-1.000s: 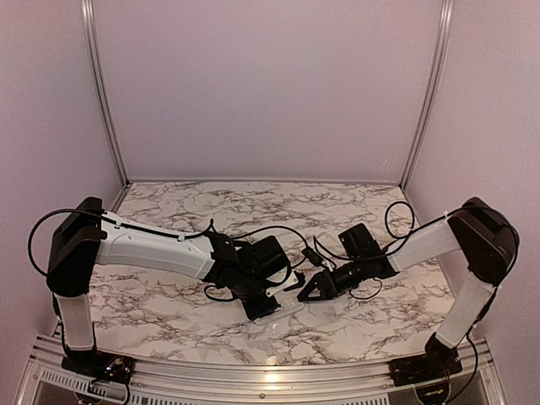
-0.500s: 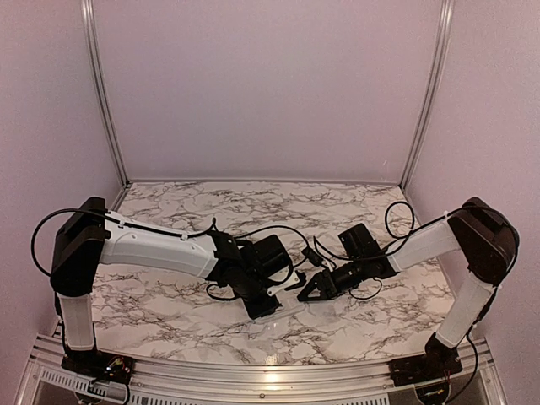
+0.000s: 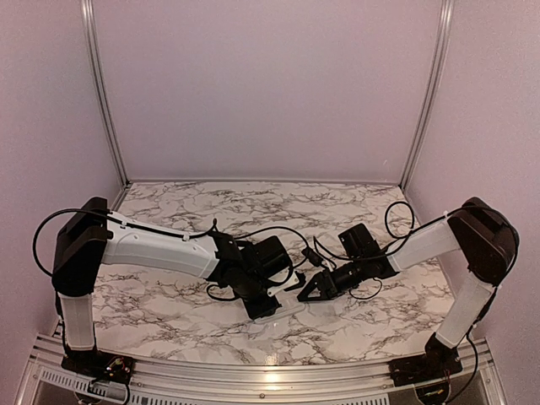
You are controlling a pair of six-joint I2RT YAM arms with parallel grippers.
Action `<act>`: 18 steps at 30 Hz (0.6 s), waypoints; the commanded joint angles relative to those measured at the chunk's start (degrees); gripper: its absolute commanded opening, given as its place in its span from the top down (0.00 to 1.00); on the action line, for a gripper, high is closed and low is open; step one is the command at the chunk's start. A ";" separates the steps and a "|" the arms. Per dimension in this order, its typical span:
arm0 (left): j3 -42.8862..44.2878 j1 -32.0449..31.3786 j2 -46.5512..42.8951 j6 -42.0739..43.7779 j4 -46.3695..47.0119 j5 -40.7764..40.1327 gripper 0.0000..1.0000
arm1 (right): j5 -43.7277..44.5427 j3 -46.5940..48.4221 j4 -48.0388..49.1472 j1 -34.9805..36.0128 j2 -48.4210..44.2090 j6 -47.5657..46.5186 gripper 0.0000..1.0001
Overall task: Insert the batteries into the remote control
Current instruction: Load the battery cover onto the remote control without the battery cover.
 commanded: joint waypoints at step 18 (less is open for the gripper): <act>-1.65 1.15 -8.84 -2.90 2.05 -0.14 0.34 | 3.82 2.98 -2.38 -0.31 -3.85 -1.14 0.52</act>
